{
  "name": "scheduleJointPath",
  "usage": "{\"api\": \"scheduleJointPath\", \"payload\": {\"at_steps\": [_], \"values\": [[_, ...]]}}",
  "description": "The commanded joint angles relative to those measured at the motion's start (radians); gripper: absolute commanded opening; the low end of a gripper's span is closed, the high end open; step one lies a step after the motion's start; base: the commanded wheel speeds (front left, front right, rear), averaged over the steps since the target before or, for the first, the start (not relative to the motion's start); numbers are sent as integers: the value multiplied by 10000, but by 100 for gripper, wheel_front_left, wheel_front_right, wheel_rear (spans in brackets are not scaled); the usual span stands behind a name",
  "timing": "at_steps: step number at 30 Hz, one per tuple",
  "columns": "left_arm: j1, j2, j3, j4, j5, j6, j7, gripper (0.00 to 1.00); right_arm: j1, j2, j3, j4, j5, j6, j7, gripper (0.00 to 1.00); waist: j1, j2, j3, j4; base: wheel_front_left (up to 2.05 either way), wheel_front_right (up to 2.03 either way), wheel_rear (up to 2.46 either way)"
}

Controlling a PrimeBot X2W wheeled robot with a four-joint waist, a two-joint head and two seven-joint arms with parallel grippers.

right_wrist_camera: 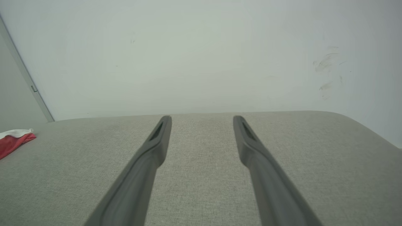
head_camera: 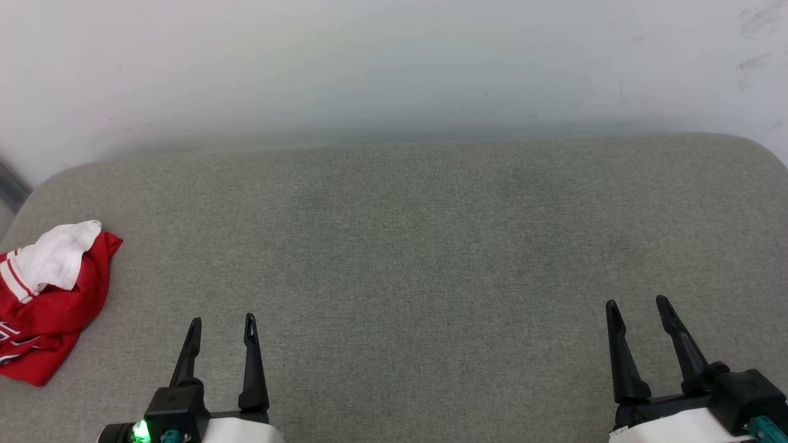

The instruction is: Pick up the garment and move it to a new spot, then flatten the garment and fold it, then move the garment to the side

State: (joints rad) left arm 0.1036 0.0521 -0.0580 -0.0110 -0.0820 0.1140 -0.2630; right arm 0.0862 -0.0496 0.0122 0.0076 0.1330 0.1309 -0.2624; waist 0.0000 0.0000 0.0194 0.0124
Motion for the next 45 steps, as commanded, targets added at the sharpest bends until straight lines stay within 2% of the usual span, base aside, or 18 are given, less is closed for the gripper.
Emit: {"api": "scheduleJointPath", "payload": {"at_steps": [1,13,18,38,45], "values": [[24,-16,50,49,0,-54,-28,100,100,-12,11,23,41,-3,-39,100,0,0,-5,3,0,0,0],[-128,-18,81,177,-159,-86,-28,100,127,-12,-16,2,0,-3,-39,100,0,0,11,184,0,0,0],[-151,-18,148,209,-156,-100,-28,100,185,-12,27,-50,-44,-3,-37,100,0,0,-27,575,0,0,0],[129,-17,480,219,-336,-57,-28,100,406,-10,221,-158,1,-3,-34,100,0,0,-147,3446,0,0,0],[248,-18,710,195,-422,-88,-28,100,468,-10,313,-179,20,-3,-34,100,0,0,-180,4136,0,0,0]]}}
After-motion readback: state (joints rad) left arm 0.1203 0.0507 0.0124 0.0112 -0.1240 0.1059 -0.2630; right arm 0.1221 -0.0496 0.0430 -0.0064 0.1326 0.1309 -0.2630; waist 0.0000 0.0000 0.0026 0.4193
